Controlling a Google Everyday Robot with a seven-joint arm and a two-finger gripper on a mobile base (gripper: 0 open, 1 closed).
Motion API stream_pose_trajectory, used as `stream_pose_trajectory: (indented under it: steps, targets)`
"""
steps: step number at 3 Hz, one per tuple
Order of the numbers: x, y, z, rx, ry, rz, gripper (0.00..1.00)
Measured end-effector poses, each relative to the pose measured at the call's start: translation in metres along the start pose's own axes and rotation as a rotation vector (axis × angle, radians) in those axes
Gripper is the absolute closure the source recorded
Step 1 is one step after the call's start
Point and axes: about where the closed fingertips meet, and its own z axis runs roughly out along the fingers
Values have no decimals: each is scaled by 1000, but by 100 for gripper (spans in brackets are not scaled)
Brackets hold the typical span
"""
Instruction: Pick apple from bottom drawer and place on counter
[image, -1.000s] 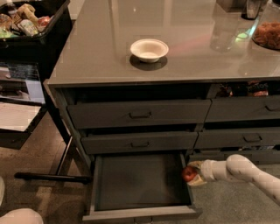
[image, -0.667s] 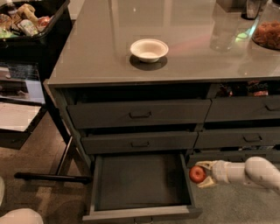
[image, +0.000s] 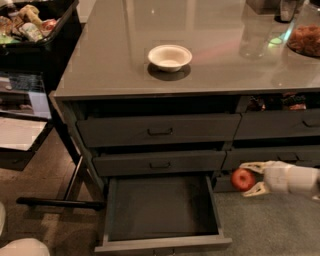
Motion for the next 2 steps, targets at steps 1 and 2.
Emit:
stream_pose_trajectory:
  steps: [1, 2]
  targets:
    - [-51, -67, -45, 95, 6, -61, 100]
    - [-109, -130, -78, 185, 13, -106, 100]
